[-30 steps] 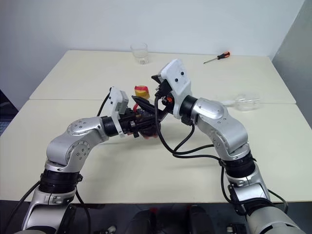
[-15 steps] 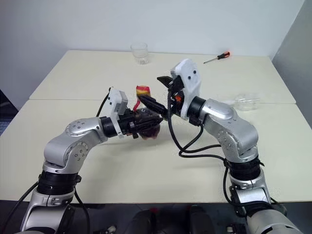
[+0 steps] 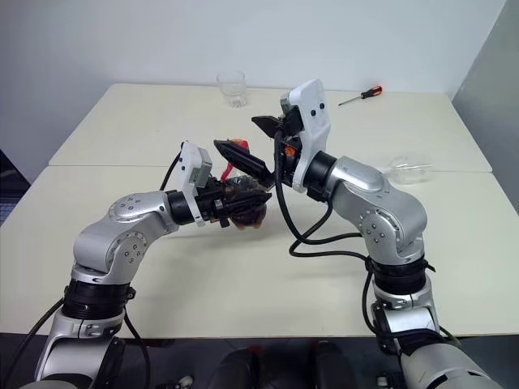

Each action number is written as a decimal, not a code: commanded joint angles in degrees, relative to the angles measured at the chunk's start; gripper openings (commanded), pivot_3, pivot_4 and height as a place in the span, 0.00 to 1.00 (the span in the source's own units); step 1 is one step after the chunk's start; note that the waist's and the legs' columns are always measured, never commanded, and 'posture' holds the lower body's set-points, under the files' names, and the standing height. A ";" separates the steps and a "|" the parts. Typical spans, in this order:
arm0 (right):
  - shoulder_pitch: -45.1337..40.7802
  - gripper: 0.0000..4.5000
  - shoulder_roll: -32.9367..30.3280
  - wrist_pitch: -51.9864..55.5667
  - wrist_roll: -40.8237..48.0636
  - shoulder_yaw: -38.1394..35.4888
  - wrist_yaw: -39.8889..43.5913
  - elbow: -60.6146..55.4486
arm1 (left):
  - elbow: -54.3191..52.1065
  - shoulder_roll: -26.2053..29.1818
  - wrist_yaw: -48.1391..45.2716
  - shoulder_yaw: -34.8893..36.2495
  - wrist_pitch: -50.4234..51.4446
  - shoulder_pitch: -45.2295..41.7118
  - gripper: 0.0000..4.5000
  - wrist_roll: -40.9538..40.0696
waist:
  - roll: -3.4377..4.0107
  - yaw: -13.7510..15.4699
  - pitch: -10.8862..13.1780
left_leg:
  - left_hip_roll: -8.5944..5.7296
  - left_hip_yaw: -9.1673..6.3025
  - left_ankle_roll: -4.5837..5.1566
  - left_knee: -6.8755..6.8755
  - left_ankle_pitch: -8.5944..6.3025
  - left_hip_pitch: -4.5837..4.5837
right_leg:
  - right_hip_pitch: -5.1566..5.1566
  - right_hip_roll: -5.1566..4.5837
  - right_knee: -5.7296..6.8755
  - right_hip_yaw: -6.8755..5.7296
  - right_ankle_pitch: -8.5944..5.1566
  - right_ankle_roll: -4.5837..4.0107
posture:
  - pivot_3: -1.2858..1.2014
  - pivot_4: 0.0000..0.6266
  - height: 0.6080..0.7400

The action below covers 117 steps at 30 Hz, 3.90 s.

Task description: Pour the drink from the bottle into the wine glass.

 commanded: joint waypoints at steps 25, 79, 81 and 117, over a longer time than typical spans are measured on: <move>-2.61 1.00 0.24 -3.61 -2.97 0.38 1.79 1.34 | -0.49 -0.53 -0.70 1.92 -1.04 -2.57 0.29 -0.22 | 0.00 0.01 0.00 | 0.00 0.00 0.00 0.01 0.00 0.00 | 0.00 0.00 0.02 0.01 0.00 0.00 | 0.52 0.24 1.00; 2.38 1.00 -8.49 -1.95 -3.37 -3.00 3.52 -0.13 | -4.42 0.81 -0.44 3.69 1.50 -0.64 0.29 -1.71 | 0.00 0.01 0.00 | 0.00 0.02 0.00 0.02 0.00 0.00 | 0.00 -0.01 0.02 0.03 0.00 0.00 | 0.52 0.24 1.00; 3.12 1.00 -9.59 -1.49 -3.05 -3.44 4.19 -0.66 | -4.72 1.00 -0.44 3.82 1.63 -0.41 0.29 -1.79 | 0.00 0.02 0.00 | 0.00 0.04 0.00 0.02 0.00 0.00 | 0.00 -0.01 0.02 0.03 0.00 0.00 | 0.52 0.24 1.00; -3.35 1.00 0.95 -5.59 -4.42 1.01 2.21 3.63 | 0.44 -0.82 -2.70 1.56 -2.42 -2.18 0.29 0.95 | 0.00 0.03 0.00 | 0.00 -0.01 0.00 0.06 0.00 0.02 | -0.01 0.02 0.12 0.00 0.00 -0.01 | 0.52 0.24 1.00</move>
